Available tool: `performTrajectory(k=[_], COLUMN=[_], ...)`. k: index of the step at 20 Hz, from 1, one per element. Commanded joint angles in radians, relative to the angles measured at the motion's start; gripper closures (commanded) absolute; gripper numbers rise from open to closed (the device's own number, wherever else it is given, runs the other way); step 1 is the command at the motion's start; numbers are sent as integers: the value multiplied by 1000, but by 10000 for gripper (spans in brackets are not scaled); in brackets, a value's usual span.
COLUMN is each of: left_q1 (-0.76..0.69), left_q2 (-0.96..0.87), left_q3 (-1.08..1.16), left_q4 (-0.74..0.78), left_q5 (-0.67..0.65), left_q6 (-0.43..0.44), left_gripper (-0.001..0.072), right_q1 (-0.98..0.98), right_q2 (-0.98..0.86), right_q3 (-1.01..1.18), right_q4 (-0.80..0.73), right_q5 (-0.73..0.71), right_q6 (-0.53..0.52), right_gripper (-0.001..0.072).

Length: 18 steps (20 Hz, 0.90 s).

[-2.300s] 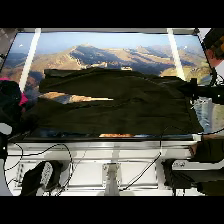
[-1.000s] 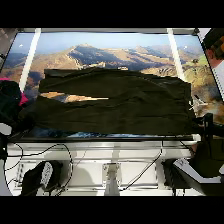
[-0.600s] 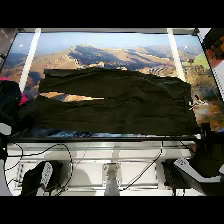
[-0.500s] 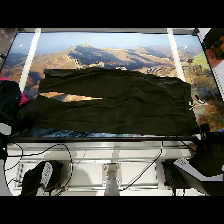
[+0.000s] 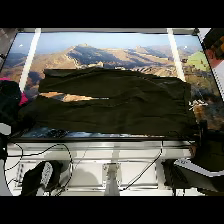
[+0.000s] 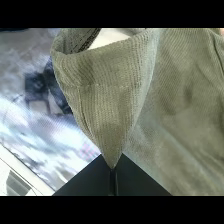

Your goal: Fold the clothes and pants, and hang the long-sleeved shirts on hangers.

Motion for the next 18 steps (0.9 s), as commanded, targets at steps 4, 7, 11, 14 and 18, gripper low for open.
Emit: performTrajectory(k=[4,7,11,14,18], left_q1=[0,0,0,1,0], left_q2=[-3,-51,-147,-127,-26], left_q3=[0,0,2,11,11], left_q4=[-5,-68,-156,-155,-155], left_q5=[120,169,305,353,302], left_q6=[0,0,29,119,120], left_gripper=[700,700,700,701,704], right_q1=[14,42,53,20,-42], right_q2=[-32,-31,-10,46,113], right_q3=[1,2,39,143,270], right_q4=[43,113,267,247,175], right_q5=[-86,-115,-111,-98,22], right_q6=[-7,-50,-153,-143,-129], right_gripper=[276,556,688,688,687])
